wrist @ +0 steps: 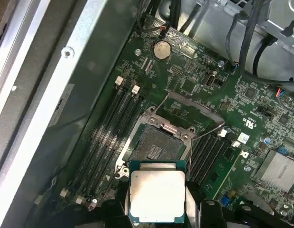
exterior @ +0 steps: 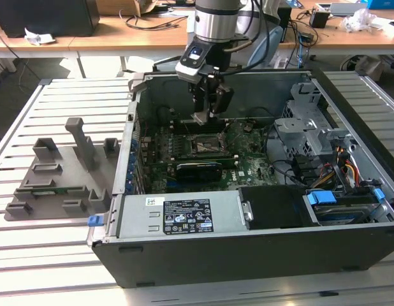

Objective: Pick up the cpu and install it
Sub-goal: 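Place the cpu into insertion slot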

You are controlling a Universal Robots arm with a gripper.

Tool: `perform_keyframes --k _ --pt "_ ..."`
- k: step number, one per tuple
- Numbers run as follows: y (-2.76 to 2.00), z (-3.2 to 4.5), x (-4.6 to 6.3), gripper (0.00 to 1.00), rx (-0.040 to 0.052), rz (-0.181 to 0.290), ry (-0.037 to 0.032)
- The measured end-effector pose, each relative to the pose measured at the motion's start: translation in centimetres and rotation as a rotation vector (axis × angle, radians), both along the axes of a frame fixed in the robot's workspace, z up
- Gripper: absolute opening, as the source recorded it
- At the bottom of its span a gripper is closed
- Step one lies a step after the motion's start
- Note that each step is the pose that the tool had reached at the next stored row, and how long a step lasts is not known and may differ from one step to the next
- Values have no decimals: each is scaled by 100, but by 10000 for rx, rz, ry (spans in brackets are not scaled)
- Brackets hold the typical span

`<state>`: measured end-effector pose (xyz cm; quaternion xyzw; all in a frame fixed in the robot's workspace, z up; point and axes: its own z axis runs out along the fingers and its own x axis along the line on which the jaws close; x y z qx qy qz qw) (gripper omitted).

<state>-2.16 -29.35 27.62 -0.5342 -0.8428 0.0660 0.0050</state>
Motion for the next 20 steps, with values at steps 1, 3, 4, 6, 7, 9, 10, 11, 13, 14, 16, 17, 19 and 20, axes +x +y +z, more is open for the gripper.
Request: perform_keyframes --k 1,3,4,6,7,9,10,11,13,14,16,17,19,20 --pt "0 0 0 55 -10 -138 0" --pt "0 0 0 55 -37 -529 0" --pt "0 0 0 55 -50 -717 0" --pt "0 0 0 55 -68 -926 0" --pt "0 0 0 55 -87 -1139 0" --pt "0 0 0 55 -107 -1421 0" --pt "0 -1 0 55 -113 -1537 0" --pt "0 -1 0 55 -122 -1703 0" --pt "1 -2 0 55 -127 -1975 0" --pt "1 -2 1 55 -129 -2085 1" --pt "0 -1 0 55 -132 -2381 4" --pt "0 -1 0 55 -131 -2498 4" --pt "0 -2 0 55 -136 -2973 7" --pt "0 -2 0 55 -153 -3221 6"
